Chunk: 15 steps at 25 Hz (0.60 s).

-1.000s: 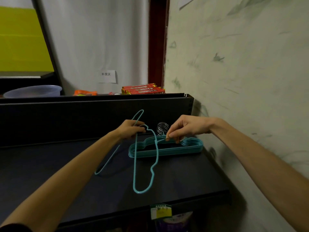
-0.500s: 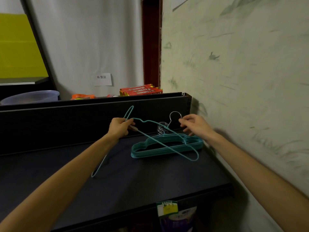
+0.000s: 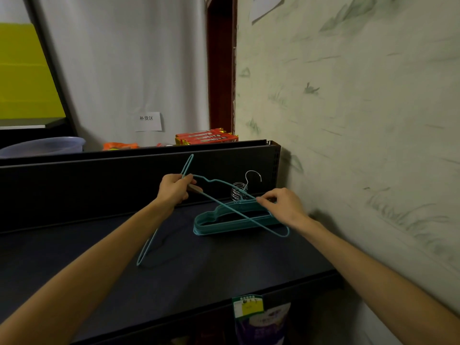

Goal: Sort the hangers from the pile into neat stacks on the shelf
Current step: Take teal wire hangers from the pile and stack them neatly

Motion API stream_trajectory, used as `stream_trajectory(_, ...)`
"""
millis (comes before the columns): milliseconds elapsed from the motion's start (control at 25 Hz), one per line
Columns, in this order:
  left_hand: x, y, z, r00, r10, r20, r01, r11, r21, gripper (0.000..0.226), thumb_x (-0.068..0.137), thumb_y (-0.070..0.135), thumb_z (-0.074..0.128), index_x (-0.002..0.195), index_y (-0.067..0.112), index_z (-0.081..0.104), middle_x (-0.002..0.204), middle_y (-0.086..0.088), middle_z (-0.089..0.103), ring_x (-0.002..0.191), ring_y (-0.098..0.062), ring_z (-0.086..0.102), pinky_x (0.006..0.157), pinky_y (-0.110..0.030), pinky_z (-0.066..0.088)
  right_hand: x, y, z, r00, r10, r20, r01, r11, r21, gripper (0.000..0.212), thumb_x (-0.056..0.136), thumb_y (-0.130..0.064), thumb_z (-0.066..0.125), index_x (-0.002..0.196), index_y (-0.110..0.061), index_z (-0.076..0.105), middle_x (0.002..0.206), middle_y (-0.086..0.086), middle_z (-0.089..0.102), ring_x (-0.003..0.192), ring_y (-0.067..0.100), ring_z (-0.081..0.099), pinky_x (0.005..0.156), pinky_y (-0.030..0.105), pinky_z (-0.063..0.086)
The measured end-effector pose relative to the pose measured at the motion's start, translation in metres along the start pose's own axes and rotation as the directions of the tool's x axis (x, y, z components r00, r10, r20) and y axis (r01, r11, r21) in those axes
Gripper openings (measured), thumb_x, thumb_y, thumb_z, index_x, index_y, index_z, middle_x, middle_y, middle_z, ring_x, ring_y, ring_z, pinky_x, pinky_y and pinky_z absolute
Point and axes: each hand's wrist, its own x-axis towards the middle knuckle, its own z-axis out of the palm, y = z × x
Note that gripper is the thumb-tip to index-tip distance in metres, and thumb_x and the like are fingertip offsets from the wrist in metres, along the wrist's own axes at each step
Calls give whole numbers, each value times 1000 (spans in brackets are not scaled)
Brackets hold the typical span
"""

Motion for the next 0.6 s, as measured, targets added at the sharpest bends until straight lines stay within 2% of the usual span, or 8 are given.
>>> stream_trajectory(40, -1, 1, -2, 1000, -6, -7, 6, 1000, -15, 28, 106, 20, 51, 92, 1, 65, 77, -14, 76, 35, -8, 37, 34, -18, 30, -2, 0, 4, 1000, -24, -7, 24, 999, 43, 26, 93, -43, 65, 106, -24, 77, 99, -10, 72, 91, 9, 65, 75, 28, 50)
stream_trajectory(160, -4, -1, -4, 1000, -4, -16, 3, 998, -59, 28, 105, 24, 53, 92, 3, 66, 75, -12, 77, 35, -8, 37, 35, -19, 31, -3, 1, 12, 989, -119, -84, 118, 993, -20, 19, 96, -34, 64, 105, -24, 76, 96, -8, 74, 90, 10, 62, 77, 31, 48)
stream_trajectory(280, -6, -6, -6, 994, 91, -52, -89, 995, 46, 30, 103, 31, 57, 90, 8, 71, 72, -10, 76, 37, -5, 45, 43, -21, 38, 5, 2, 2, 982, -178, -68, 171, 981, -95, 23, 100, -36, 57, 107, -26, 76, 84, -7, 73, 77, 11, 63, 67, 30, 45)
stream_trajectory(360, -6, -9, -7, 991, 133, -28, -128, 982, 140, 28, 100, 30, 62, 86, 9, 74, 68, -9, 75, 43, -7, 50, 47, -23, 41, 16, 9, -13, 978, -208, 17, 206, 953, -220, 27, 100, -39, 55, 116, -27, 73, 94, -4, 73, 87, 17, 63, 67, 29, 39)
stream_trajectory(440, -7, -11, -10, 988, 153, 29, -155, 952, 265, 29, 95, 32, 69, 77, 11, 77, 64, -6, 74, 50, -11, 56, 52, -26, 47, 32, 16, -31, 966, -191, 172, 241, 908, -343, 30, 100, -41, 53, 122, -29, 70, 105, -3, 71, 97, 18, 62, 71, 31, 43)
stream_trajectory(520, -9, -14, -12, 970, 213, 115, -242, 853, 462, 33, 92, 36, 71, 66, 17, 77, 60, 1, 73, 53, -8, 62, 54, -27, 51, 47, 20, -42, 951, -110, 289, 219, 899, -380, 28, 99, -42, 55, 120, -31, 71, 109, -6, 73, 98, 16, 65, 77, 34, 52)
stream_trajectory(600, -15, -17, -11, 945, 234, 229, -327, 661, 675, 37, 89, 39, 71, 58, 21, 75, 55, 6, 70, 47, -5, 59, 48, -26, 49, 60, 20, -41, 934, -48, 355, 178, 922, -345, 24, 97, -38, 60, 115, -29, 74, 105, -6, 75, 90, 14, 67, 80, 36, 55)
